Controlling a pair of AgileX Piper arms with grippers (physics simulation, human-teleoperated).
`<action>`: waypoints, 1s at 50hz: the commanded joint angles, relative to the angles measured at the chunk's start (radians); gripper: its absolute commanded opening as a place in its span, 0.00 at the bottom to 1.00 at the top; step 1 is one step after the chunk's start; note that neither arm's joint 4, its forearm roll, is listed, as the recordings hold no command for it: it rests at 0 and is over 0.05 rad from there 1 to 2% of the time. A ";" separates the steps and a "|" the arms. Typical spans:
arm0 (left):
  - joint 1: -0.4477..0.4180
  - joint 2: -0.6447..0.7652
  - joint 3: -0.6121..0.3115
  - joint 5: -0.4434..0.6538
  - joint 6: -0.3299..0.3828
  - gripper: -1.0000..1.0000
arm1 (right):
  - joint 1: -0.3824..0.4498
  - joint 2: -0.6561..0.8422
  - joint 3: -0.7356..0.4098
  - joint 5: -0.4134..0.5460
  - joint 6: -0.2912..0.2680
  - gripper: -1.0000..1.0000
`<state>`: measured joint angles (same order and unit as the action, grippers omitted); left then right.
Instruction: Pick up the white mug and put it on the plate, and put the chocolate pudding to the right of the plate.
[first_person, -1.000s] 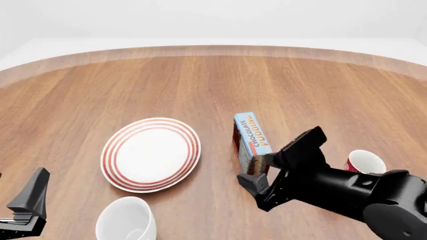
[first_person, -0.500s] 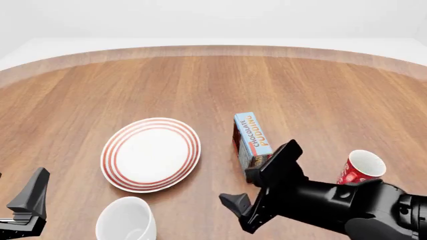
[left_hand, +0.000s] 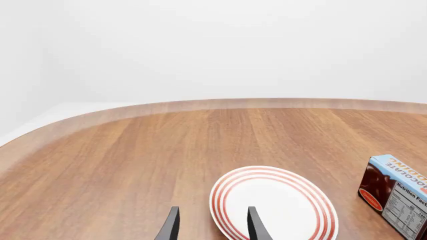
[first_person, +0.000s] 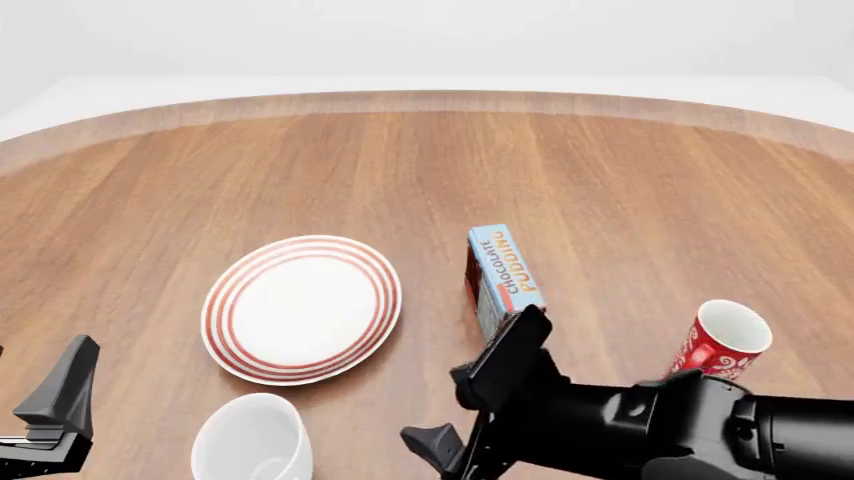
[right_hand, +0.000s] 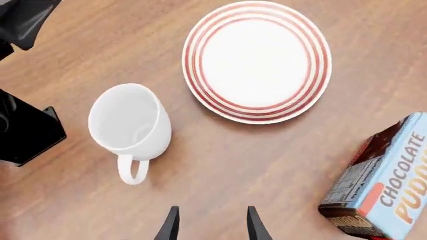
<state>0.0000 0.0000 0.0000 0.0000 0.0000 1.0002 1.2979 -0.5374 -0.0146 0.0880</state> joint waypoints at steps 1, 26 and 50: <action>0.000 0.000 0.000 0.000 0.000 1.00 | 0.058 0.067 -0.034 -0.006 0.007 1.00; 0.000 0.000 0.000 0.000 0.000 1.00 | 0.148 0.189 -0.108 0.009 0.026 1.00; 0.000 0.000 0.000 0.000 0.000 1.00 | 0.242 0.289 -0.185 0.017 0.066 1.00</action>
<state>0.0000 0.0000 0.0000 0.0000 0.0000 1.2118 1.5535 -0.6935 -0.0009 0.1412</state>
